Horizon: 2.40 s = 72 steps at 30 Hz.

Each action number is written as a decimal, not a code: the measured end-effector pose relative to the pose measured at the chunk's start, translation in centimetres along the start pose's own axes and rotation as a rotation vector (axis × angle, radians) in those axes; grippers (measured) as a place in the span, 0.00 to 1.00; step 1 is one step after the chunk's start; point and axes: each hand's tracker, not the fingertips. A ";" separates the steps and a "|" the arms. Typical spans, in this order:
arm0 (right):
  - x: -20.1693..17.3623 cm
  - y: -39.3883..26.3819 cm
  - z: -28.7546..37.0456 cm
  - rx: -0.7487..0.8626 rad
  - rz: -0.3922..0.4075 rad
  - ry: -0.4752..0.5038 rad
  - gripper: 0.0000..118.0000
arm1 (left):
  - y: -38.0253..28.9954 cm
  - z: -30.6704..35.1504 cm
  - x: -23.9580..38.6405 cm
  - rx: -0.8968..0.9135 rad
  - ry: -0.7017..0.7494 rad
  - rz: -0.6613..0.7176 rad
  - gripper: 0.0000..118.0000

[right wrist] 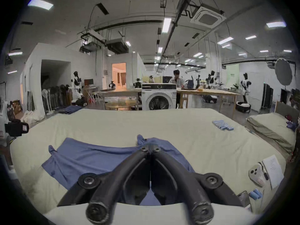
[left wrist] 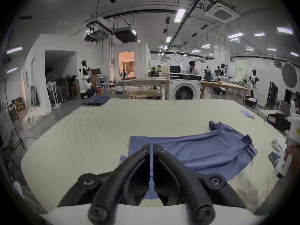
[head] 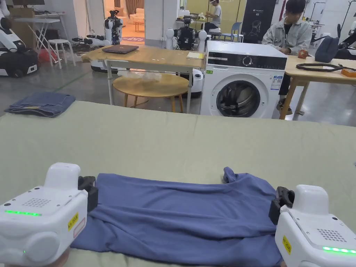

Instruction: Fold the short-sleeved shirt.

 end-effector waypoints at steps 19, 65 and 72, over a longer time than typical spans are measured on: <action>2.6 -3.4 0.6 -0.123 -0.017 -0.026 0.00 | -7.2 -16.0 -8.7 -0.751 0.082 0.147 0.60; 11.2 -2.5 -5.4 -0.610 0.034 -0.004 0.03 | -4.3 -4.0 -9.2 -0.460 -0.003 0.137 0.01; 11.3 -3.5 1.6 -0.609 0.031 0.015 0.03 | -6.6 1.9 -10.7 -0.447 -0.007 0.148 0.01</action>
